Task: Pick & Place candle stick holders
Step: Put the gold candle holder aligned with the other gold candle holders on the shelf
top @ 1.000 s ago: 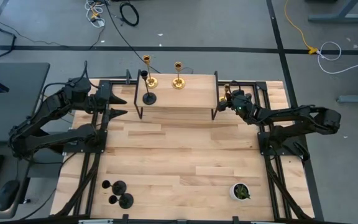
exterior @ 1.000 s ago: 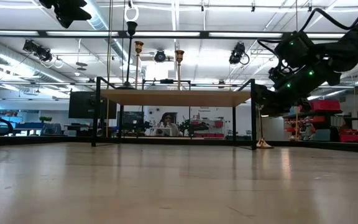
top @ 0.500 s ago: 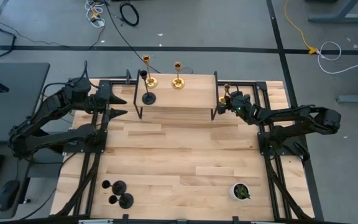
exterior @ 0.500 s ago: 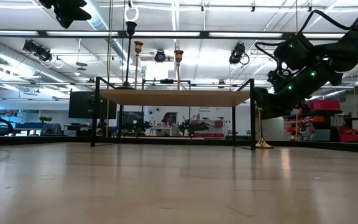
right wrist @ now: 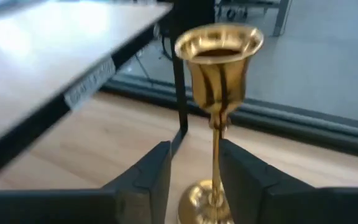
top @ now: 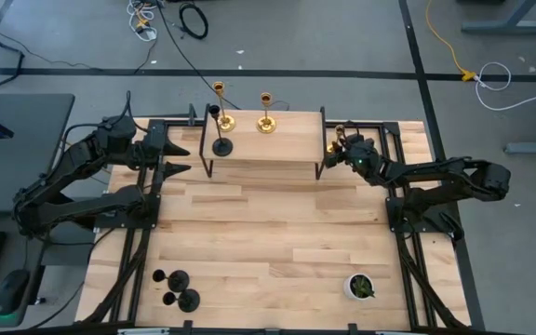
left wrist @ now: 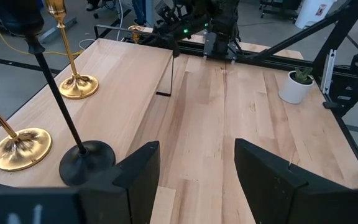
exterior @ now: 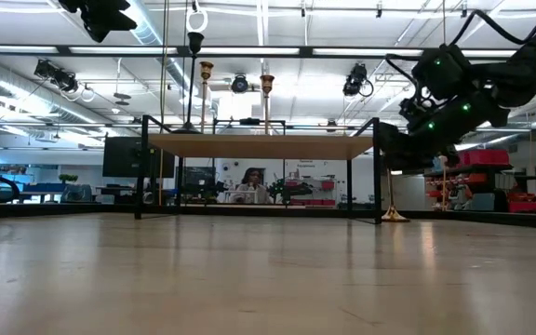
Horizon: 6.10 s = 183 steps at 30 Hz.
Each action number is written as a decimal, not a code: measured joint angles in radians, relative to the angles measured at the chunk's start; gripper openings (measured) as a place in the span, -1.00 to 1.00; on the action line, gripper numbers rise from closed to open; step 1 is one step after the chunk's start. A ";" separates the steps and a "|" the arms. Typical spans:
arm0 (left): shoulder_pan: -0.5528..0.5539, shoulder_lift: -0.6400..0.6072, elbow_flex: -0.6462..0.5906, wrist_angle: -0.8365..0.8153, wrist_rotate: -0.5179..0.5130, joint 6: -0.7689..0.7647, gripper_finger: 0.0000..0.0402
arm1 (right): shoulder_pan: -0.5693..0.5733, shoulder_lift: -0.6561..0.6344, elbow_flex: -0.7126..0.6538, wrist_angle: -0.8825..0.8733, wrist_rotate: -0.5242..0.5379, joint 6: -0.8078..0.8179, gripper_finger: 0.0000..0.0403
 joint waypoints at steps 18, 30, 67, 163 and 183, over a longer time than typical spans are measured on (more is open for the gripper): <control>0.000 0.000 0.000 0.001 0.000 0.001 0.04 | -0.045 0.000 0.000 0.093 0.025 -0.018 -0.33; 0.000 0.000 0.000 0.001 0.000 0.002 0.04 | -0.046 0.000 0.000 0.096 0.021 -0.020 -0.98; 0.000 0.000 0.000 0.000 0.000 -0.001 0.04 | -0.050 -0.001 0.000 -0.064 -0.326 -0.149 -0.40; 0.000 0.000 0.000 0.000 0.000 0.000 0.04 | 0.021 -0.347 0.438 -0.487 -0.108 -0.257 -0.99; 0.000 0.000 0.000 0.001 0.000 0.009 0.04 | 0.027 0.130 0.774 -0.520 -0.241 -0.280 -0.99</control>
